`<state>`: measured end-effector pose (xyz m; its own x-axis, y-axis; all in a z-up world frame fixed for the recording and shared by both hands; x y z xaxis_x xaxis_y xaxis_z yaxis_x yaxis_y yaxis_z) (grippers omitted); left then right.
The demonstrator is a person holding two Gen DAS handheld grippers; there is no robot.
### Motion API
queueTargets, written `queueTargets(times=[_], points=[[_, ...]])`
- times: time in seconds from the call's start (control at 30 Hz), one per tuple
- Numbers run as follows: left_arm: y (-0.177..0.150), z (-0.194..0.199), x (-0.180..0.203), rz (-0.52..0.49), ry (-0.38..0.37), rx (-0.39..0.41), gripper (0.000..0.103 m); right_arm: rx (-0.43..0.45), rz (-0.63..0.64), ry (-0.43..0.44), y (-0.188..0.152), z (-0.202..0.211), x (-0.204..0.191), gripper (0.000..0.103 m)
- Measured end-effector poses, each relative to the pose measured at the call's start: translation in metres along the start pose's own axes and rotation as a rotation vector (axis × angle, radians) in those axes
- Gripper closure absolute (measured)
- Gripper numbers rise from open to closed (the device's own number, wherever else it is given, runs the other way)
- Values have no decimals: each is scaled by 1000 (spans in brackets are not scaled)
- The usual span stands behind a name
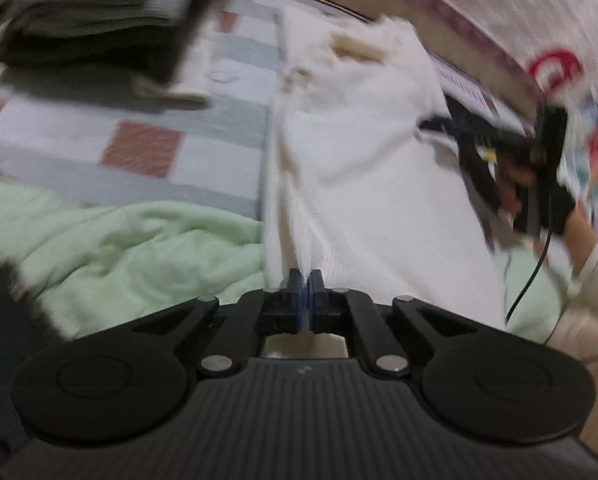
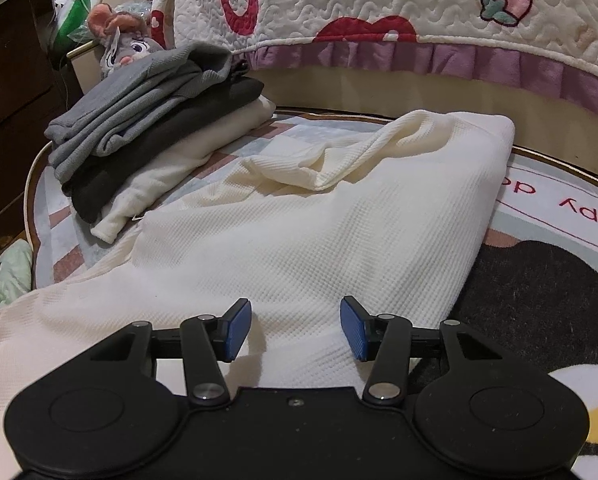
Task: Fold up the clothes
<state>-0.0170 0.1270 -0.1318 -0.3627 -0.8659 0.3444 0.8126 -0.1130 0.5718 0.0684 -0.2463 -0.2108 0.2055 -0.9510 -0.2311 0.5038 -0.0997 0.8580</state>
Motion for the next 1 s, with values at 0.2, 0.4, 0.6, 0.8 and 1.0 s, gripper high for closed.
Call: queueTargets(times=[0.2, 0.4, 0.6, 0.8, 1.0], points=[[-15, 6, -42, 79, 178, -2, 103, -7, 4, -13, 0, -2, 0, 50], [16, -9, 19, -196, 31, 68, 91, 6, -87, -13, 8, 3, 6, 49], [88, -72, 81, -447, -63, 143, 57, 136, -436, 75, 32, 28, 42, 42], [134, -186, 118, -509, -28, 116, 55, 131, -521, 58, 26, 25, 70, 41], [152, -257, 132, -598, -4, 122, 55, 90, -521, 20, 14, 17, 91, 41]])
Point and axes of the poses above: each gripper's, at about its wrist camera, not at the fingertips, and z roughly against the way its jaws point, x to its right, y to its top, the point moved 5 cm from there along -z, roughly the way its jaws point, and after that the axes turned 11 degrees about x, right-handed, at the moved point
